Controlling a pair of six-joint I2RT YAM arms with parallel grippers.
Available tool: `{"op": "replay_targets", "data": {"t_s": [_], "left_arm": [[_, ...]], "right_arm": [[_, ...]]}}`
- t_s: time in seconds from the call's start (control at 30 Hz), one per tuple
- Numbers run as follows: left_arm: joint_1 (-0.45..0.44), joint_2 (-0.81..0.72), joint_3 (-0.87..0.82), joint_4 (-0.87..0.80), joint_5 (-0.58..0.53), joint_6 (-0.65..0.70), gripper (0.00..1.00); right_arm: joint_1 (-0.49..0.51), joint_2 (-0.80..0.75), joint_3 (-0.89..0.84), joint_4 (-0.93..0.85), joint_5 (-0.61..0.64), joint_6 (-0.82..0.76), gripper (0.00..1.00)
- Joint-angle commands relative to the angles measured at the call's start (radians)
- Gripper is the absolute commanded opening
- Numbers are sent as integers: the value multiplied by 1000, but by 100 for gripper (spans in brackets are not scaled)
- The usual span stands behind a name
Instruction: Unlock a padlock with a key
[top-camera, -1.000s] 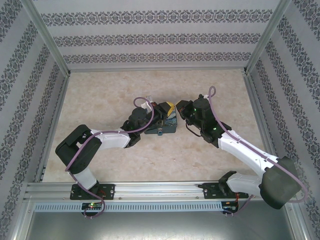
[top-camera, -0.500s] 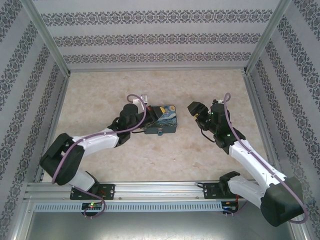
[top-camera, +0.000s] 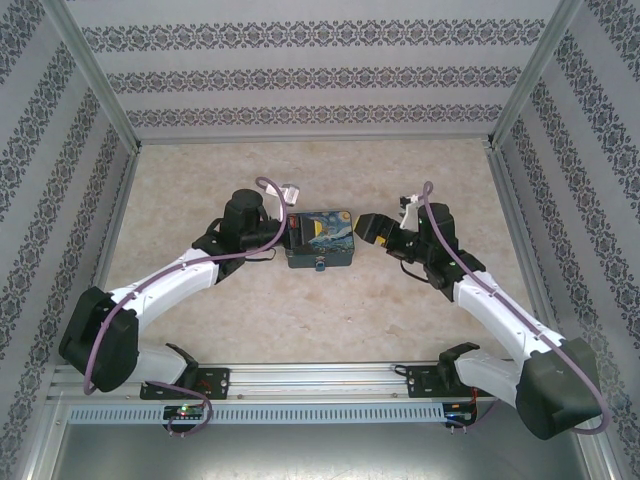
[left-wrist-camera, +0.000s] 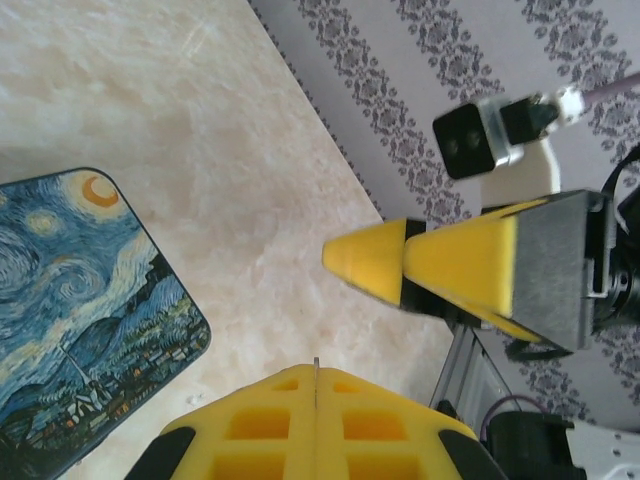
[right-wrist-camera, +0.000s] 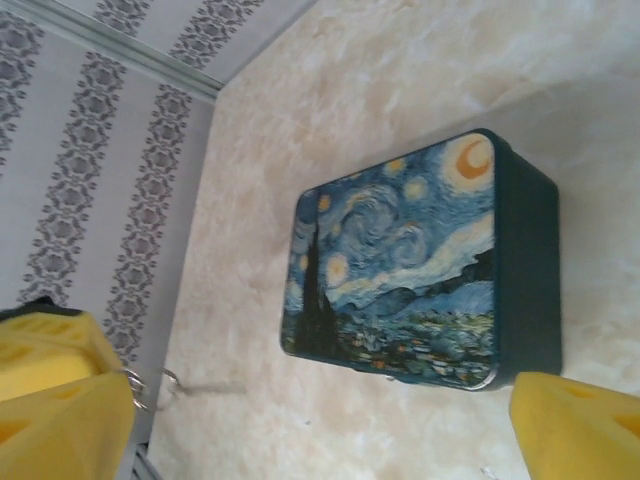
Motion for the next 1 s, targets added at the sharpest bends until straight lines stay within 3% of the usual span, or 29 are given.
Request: {"op": "replay_targets", "data": {"t_s": [0.0, 0.13, 0.27, 0.7, 0.8, 0.97], "left_arm": [[9, -7, 6, -24, 66, 52, 0], [13, -9, 3, -18, 83, 53, 0], [19, 0, 8, -8, 114, 47, 0], [52, 75, -5, 162, 216, -93, 0], [55, 94, -5, 206, 228, -122, 0], [55, 116, -5, 254, 237, -158, 0]], "right_arm": [[-11, 9, 32, 8, -10, -45, 98], [-11, 39, 34, 20, 26, -11, 98], [-10, 54, 16, 124, -49, -19, 98], [-1, 101, -44, 439, -282, -8, 50], [12, 107, -44, 445, -289, -9, 43], [30, 133, -38, 459, -277, -1, 43]]}}
